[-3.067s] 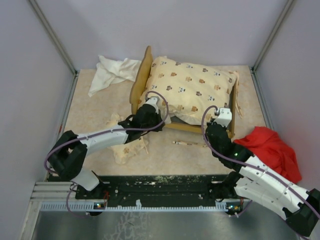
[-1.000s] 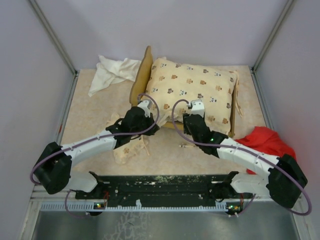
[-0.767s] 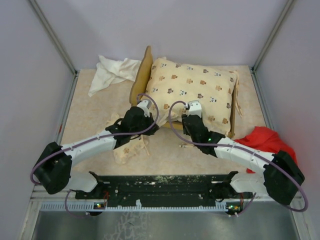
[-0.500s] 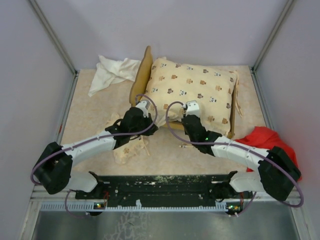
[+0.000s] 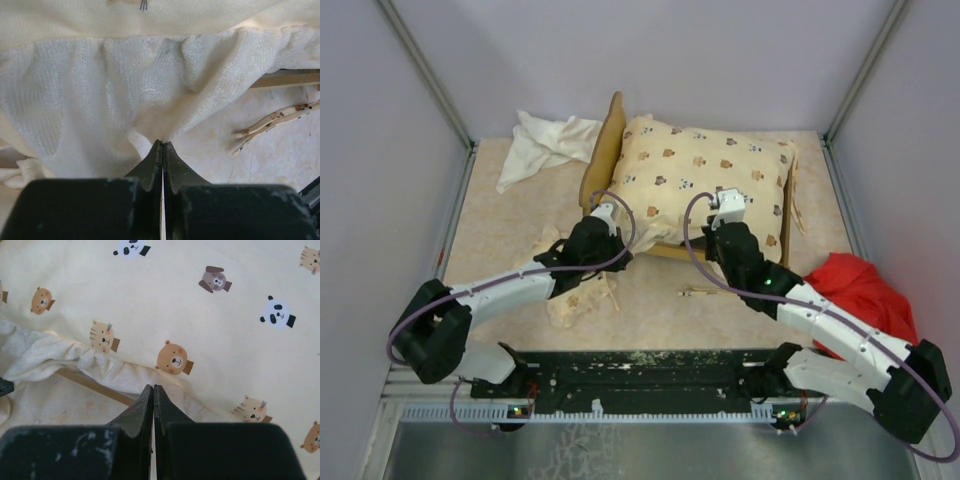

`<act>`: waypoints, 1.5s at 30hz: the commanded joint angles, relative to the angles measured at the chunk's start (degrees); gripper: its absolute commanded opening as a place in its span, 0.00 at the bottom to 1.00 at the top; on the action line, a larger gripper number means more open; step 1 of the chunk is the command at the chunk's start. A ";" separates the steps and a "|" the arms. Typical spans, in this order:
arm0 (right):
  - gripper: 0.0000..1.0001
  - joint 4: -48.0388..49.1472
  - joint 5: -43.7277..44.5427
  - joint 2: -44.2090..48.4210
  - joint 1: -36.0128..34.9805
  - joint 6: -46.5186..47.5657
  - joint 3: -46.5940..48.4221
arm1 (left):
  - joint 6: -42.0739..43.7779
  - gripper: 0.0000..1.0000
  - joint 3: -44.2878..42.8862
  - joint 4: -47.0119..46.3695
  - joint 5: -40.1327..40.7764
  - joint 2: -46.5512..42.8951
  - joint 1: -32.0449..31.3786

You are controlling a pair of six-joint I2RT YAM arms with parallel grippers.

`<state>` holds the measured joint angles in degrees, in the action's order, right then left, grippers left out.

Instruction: Set up the pet bed

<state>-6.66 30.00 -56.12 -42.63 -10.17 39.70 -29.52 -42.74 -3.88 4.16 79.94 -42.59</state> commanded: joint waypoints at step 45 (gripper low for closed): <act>0.25 -24.37 -16.37 -0.43 7.83 -4.19 10.84 | 2.60 0.44 -9.18 15.36 -7.32 -6.93 0.60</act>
<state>-26.85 14.98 -55.29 -35.44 -14.57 45.58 -27.53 -44.86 9.67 1.15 76.47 -42.22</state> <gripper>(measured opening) 0.142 0.372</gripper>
